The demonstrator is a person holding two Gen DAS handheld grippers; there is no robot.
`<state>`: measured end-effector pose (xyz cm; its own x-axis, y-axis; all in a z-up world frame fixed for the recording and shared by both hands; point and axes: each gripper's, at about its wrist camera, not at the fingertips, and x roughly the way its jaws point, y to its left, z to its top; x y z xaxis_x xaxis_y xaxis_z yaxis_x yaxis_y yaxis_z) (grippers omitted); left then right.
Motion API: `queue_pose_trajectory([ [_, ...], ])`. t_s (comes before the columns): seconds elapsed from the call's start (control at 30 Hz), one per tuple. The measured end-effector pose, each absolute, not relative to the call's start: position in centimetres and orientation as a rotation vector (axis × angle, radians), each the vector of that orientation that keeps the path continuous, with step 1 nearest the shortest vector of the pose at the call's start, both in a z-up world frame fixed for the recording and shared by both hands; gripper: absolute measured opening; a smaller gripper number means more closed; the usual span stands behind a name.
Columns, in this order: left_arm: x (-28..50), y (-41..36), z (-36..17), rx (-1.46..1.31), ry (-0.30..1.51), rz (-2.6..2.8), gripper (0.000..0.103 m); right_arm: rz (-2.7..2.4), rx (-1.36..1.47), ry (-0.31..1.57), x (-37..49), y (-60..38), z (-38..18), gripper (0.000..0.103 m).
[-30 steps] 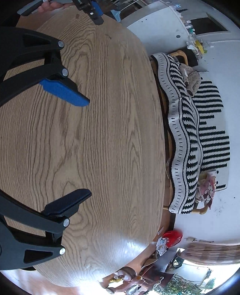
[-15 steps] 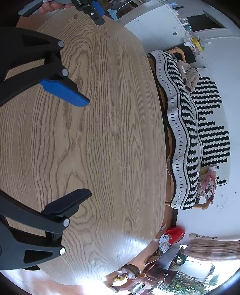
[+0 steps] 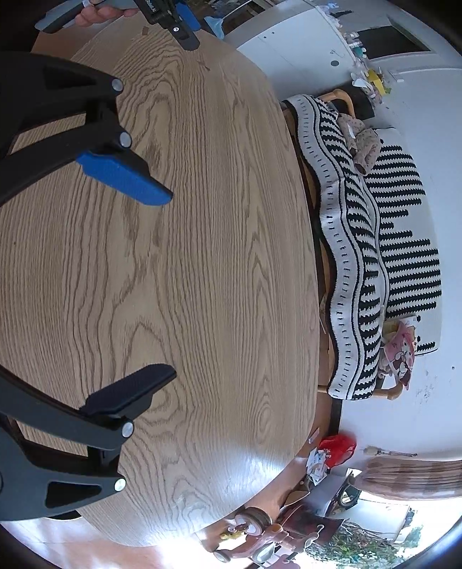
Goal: Collect trash
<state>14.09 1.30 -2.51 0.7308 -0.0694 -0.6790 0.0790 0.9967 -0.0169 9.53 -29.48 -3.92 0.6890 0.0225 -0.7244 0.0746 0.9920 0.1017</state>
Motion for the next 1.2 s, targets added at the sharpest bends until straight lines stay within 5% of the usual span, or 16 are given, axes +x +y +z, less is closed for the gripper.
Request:
queue_pose_trajectory([
  [1.2, 13.71, 0.53, -2.83, 0.021, 0.754, -0.093, 0.094, -0.027, 0.118, 0.810, 9.79, -28.90, -3.82, 0.087],
])
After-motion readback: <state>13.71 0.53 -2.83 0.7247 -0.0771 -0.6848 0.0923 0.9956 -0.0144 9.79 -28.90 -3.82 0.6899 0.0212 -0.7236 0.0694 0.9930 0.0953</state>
